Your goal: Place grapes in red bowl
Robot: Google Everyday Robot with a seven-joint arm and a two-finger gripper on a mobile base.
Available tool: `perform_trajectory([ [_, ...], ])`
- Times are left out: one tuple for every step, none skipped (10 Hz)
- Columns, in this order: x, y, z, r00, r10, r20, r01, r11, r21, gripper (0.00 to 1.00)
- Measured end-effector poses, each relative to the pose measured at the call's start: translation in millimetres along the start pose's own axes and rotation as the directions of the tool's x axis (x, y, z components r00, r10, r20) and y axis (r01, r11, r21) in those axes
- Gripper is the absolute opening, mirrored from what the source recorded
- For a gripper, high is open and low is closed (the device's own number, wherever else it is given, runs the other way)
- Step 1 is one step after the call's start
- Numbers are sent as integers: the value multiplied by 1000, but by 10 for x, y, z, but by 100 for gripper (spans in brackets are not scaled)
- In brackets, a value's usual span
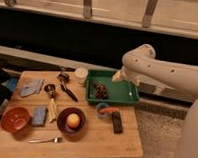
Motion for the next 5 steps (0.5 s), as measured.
perform_trajectory([
  [22, 50, 53, 1000, 3, -10, -3, 1000, -27, 80],
  [43, 172, 138, 1000, 5, -27, -7, 998, -66, 80],
  [51, 284, 207, 999, 5, -40, -9, 996, -91, 80],
  [70, 531, 361, 998, 1, -65, -10, 990, -137, 80],
  [84, 725, 456, 997, -12, -78, -1, 985, -171, 80],
])
